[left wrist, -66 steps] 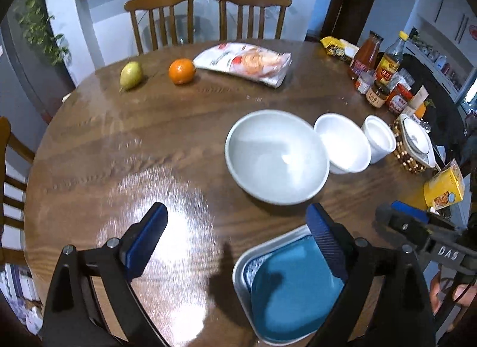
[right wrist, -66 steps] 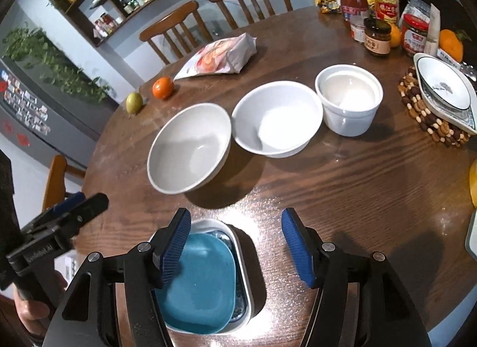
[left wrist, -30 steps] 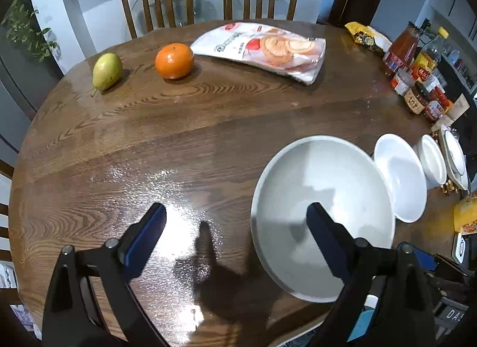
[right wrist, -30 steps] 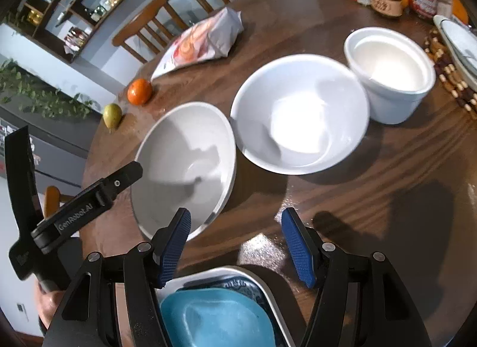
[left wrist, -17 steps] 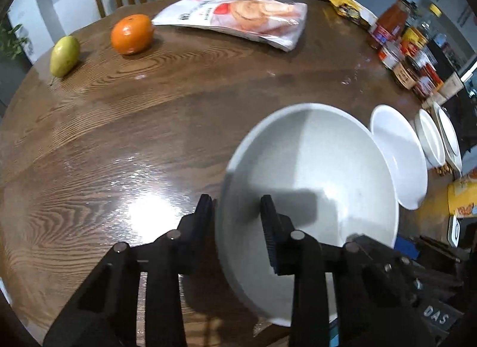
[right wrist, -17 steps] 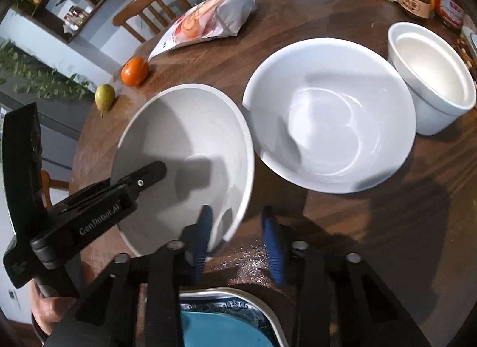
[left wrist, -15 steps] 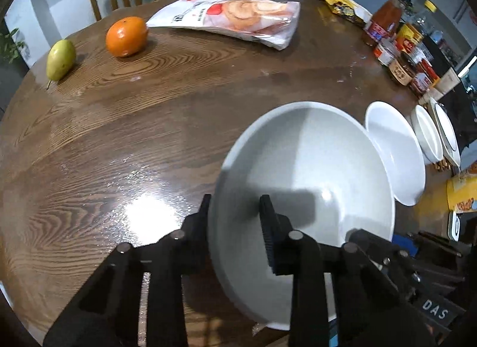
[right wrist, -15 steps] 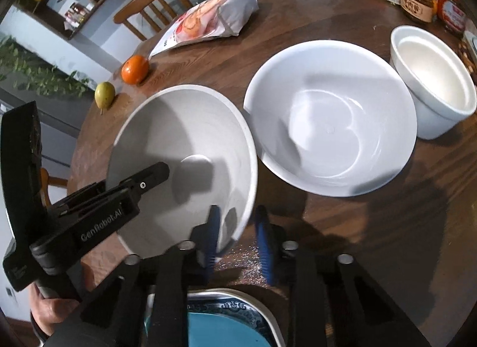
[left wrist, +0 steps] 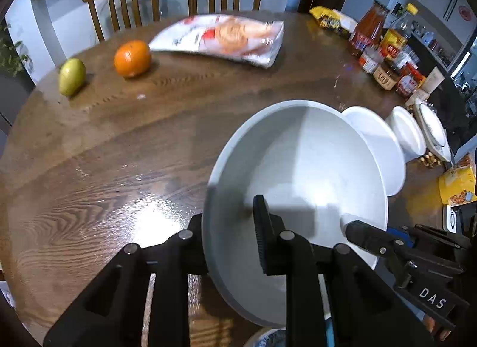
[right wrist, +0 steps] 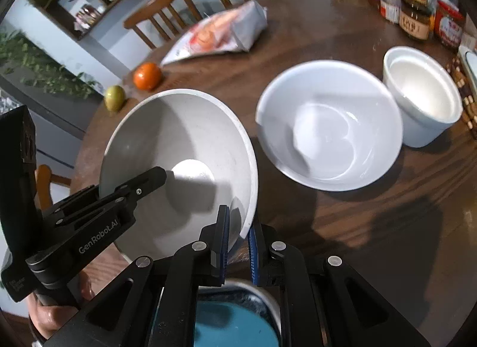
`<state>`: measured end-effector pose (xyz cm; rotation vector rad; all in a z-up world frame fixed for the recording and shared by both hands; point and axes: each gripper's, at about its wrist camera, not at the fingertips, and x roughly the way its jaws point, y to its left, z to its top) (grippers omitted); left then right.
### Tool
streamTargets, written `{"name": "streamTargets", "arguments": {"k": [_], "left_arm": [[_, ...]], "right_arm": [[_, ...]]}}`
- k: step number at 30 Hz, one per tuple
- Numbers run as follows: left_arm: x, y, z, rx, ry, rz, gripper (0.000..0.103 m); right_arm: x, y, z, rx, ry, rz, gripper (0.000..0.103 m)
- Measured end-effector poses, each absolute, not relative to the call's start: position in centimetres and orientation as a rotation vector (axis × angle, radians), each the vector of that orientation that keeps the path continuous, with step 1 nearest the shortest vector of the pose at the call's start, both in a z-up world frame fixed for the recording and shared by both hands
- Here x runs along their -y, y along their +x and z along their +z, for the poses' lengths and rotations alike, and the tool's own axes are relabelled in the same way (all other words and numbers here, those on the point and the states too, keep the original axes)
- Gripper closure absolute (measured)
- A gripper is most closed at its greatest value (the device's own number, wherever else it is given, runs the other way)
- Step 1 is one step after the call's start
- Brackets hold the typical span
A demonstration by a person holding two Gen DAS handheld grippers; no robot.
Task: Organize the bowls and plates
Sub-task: 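Lift and carry the large white bowl with both tools beside the stack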
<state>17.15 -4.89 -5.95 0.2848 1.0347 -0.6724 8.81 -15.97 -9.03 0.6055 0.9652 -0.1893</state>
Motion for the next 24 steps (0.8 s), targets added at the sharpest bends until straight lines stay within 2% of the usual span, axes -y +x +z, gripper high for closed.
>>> {"name": "streamTargets", "arguments": {"k": [12, 24], "left_arm": [[6.7, 10.6, -3.5, -0.973, 0.308, -0.747, 0.083], [12.4, 3.7, -6.1, -1.028, 0.422, -0.85, 0.083]], "right_arm": [[16.7, 2.1, -6.1, -0.882, 0.601, -0.213, 0.09], [20.8, -6.1, -8.1, -0.898, 0.672, -0.315, 0.09]]}}
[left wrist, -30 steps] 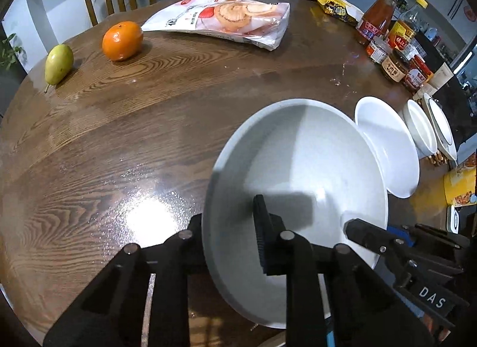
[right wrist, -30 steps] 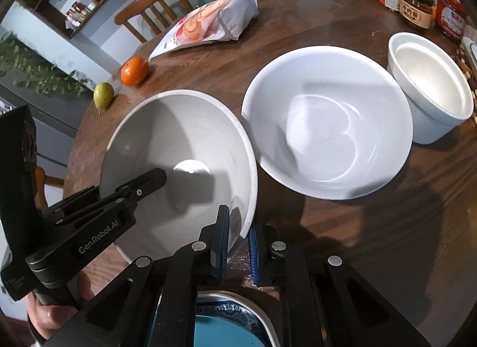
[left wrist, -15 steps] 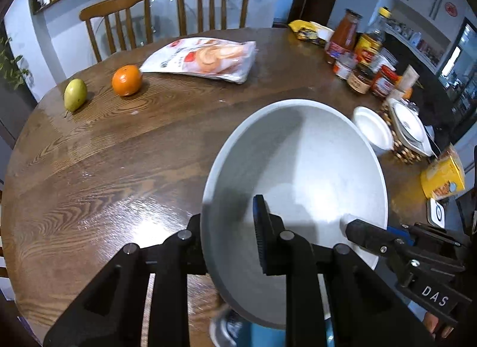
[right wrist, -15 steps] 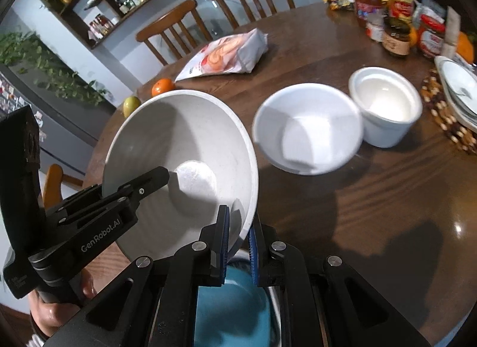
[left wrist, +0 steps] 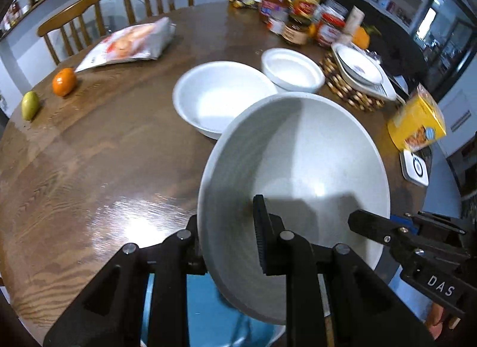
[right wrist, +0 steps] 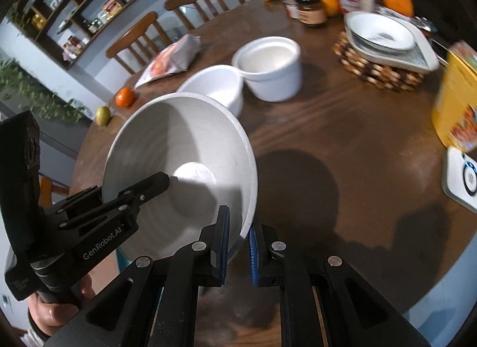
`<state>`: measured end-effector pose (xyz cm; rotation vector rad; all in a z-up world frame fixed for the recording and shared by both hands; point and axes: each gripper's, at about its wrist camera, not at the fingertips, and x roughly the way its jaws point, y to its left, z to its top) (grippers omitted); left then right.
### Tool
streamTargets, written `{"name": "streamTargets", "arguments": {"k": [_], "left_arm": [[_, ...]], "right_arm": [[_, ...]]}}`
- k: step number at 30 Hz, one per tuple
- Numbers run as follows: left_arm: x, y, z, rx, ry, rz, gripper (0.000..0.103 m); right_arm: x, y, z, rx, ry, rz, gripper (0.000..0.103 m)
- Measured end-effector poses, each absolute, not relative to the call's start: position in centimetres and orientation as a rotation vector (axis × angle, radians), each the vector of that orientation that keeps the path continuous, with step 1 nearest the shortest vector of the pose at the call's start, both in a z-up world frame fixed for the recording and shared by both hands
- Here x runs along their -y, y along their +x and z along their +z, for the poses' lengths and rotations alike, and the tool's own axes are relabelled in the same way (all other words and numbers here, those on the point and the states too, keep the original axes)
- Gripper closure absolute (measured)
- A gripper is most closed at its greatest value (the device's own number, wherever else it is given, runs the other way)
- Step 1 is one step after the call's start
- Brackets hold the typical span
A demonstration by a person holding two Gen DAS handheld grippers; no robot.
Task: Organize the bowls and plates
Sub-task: 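Lift and carry the large white bowl with both tools beside the stack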
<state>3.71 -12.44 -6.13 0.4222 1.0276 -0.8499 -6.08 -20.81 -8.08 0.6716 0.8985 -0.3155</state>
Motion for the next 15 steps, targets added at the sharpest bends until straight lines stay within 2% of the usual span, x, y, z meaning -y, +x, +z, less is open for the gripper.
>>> {"name": "streamTargets", "arguments": {"k": [15], "left_arm": [[15.8, 0.9, -8.5, -1.078, 0.469, -0.876, 0.082]], "right_arm": [[23.2, -9.8, -10.4, -0.934, 0.704, -0.369, 0.09]]}}
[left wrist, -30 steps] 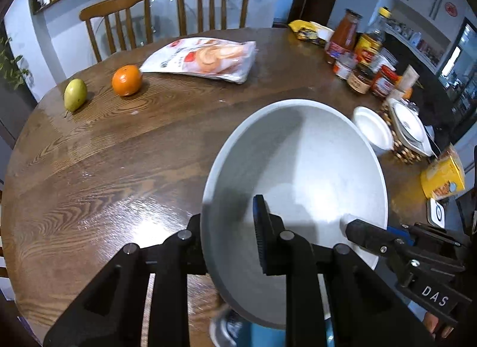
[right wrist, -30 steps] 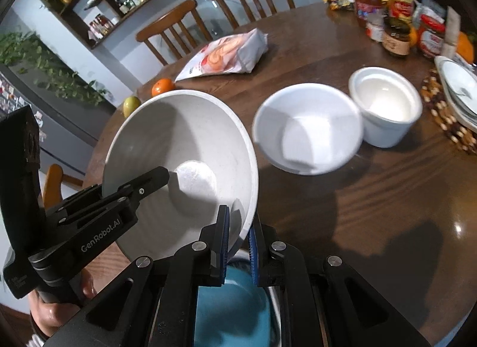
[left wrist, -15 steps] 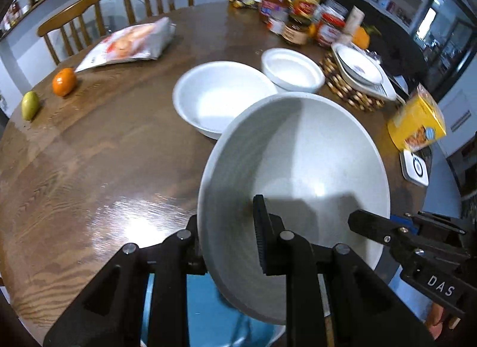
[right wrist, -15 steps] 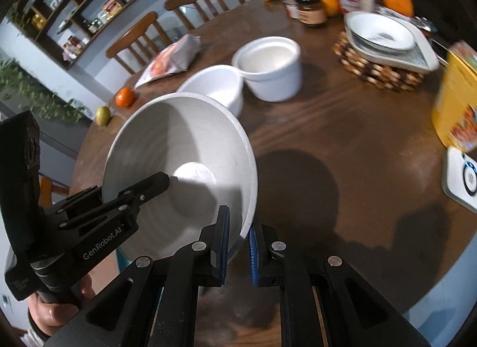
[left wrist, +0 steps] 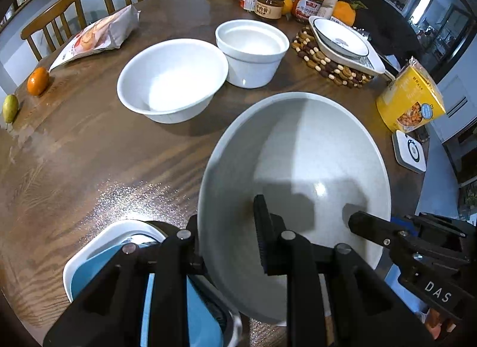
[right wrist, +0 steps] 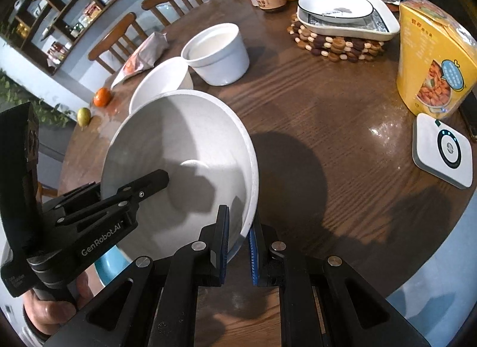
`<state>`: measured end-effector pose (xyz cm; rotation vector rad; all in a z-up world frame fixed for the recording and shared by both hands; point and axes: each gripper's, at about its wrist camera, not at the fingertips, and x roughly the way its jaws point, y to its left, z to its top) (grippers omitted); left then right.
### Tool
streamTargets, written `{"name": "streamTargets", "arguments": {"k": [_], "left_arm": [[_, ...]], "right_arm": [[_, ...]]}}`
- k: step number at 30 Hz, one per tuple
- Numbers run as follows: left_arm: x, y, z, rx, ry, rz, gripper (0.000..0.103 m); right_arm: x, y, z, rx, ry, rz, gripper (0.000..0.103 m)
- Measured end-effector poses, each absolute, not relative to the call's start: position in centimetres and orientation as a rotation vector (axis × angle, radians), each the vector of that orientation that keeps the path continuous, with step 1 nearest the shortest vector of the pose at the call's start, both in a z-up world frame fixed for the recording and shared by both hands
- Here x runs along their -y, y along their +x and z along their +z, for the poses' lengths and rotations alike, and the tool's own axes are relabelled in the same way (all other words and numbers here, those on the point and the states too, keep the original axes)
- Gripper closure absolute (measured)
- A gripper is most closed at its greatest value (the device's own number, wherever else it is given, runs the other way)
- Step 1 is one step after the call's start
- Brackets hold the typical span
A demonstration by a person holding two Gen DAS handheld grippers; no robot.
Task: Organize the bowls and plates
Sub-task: 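Lift and carry the large white bowl with both tools beside the stack, then lower the large white bowl next to the stack and open both tools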
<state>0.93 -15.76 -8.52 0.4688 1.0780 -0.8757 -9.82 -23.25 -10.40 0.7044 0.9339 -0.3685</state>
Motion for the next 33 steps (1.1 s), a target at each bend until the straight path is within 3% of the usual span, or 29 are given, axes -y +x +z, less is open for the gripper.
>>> {"name": "streamTargets", "arguments": {"k": [29, 31, 33], "left_arm": [[15.4, 2.0, -9.8, -1.105, 0.465, -0.791, 0.079], [15.3, 2.0, -9.5, -1.099, 0.459, -0.786, 0.07], [15.1, 2.0, -9.1, -1.082, 0.456, -0.784, 0.06]], "right_arm": [[23.1, -8.3, -11.7, -0.982, 0.695, -0.351, 0.09], [23.2, -8.3, -11.8, -0.984, 0.702, -0.353, 0.089], [23.2, -8.4, -11.6, -0.976, 0.697, -0.355, 0.082]]}}
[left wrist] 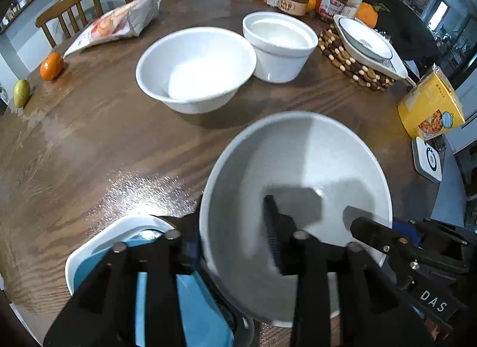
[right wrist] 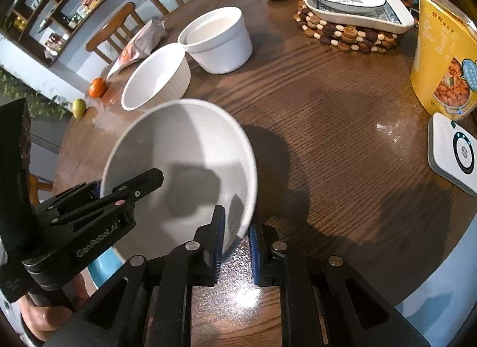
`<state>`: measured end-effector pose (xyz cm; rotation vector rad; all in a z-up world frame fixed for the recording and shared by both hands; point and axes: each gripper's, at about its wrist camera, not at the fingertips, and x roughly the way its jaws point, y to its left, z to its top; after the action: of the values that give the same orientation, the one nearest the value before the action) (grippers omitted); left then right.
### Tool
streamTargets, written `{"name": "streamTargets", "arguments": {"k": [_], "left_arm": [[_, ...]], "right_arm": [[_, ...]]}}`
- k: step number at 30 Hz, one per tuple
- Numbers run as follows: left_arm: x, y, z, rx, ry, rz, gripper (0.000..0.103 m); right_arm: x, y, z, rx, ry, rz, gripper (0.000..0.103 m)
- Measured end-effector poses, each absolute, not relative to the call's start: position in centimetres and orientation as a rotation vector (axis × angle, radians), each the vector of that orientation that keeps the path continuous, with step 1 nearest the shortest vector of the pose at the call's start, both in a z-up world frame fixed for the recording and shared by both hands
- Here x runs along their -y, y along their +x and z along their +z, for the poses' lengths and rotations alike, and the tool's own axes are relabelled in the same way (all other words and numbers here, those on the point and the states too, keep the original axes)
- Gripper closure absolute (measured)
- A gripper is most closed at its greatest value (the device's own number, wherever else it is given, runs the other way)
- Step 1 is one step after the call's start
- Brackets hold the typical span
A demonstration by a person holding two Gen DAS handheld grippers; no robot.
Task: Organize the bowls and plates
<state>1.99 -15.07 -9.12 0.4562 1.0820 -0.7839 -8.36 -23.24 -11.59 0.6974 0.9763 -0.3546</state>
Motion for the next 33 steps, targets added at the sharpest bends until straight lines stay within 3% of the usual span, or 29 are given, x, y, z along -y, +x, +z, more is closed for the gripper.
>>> {"name": "streamTargets", "arguments": {"k": [2, 5, 11, 15, 19, 22, 30, 33], "left_arm": [[14.9, 2.1, -8.7, -1.066, 0.448, -0.781, 0.056], [14.5, 2.4, -8.0, -1.056, 0.425, -0.776, 0.055], [13.7, 2.6, -6.7, -1.033, 0.38, -0.761, 0.041], [13.0, 2.3, -5.6, -1.009, 0.362, -0.745, 0.026], [12.2, 2.0, -4.7, -0.996, 0.339, -0.733, 0.022], [11.5, 1.7, -4.0, -0.989, 0.324, -0.719, 0.017], [10.5, 0.8, -2.8, -0.982, 0.283, -0.669, 0.014], [10.2, 0.6, -2.8, -0.988, 0.272, -0.645, 0.006]], "right_arm": [[23.4, -8.4, -11.4, -0.97, 0.687, -0.363, 0.069], [23.6, -8.4, -11.0, -0.962, 0.676, -0.373, 0.065], [23.6, -8.7, -10.0, -0.952, 0.635, -0.408, 0.063], [23.5, -9.0, -8.6, -0.94, 0.562, -0.441, 0.062], [22.9, -9.3, -7.1, -0.915, 0.484, -0.46, 0.042], [22.4, -9.5, -5.8, -0.886, 0.426, -0.462, 0.041], [22.1, -9.7, -3.7, -0.841, 0.377, -0.41, 0.04], [22.2, -9.7, -3.4, -0.837, 0.369, -0.389, 0.04]]}}
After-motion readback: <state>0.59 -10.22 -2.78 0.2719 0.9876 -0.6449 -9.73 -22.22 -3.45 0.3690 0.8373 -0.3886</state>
